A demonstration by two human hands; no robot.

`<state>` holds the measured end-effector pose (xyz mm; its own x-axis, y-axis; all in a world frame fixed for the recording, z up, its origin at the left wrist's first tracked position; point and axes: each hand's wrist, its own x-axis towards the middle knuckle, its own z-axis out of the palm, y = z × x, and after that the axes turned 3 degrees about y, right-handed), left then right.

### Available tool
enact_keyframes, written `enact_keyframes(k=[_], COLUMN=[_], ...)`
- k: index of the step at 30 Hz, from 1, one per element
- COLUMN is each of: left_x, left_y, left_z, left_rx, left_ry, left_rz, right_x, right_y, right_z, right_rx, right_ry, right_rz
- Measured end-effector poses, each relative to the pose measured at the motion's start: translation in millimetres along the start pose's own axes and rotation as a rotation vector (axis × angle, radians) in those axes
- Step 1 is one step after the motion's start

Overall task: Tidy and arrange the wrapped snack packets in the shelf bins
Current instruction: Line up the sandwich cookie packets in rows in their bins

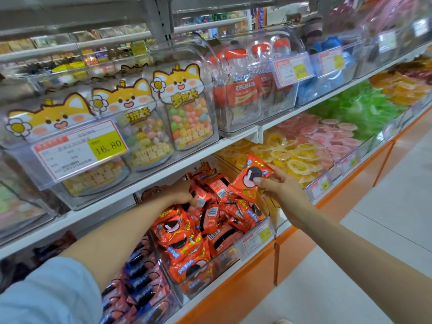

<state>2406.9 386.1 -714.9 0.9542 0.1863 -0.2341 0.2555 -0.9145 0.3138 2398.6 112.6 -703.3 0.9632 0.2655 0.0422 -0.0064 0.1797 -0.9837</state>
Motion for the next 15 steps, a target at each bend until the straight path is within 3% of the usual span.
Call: enact_keyframes(k=[5, 9, 15], left_x=[-12.4, -36.3, -50.5], left_y=[-2.8, 0.5, 2.1], left_z=[-18.4, -21.1, -16.3], left_rx=[-0.331, -0.693, -0.716], left_ry=[0.178, 0.044, 0.032], left_rz=[0.135, 0.159, 0.238], right_x=[-6.6, -9.1, -10.1], right_y=[-5.0, -4.9, -1.9], right_z=[3.7, 8.6, 12.8], right_rx=[0.002, -0.008, 0.010], right_ry=[-0.015, 0.000, 0.007], right_rz=[0.019, 0.010, -0.010])
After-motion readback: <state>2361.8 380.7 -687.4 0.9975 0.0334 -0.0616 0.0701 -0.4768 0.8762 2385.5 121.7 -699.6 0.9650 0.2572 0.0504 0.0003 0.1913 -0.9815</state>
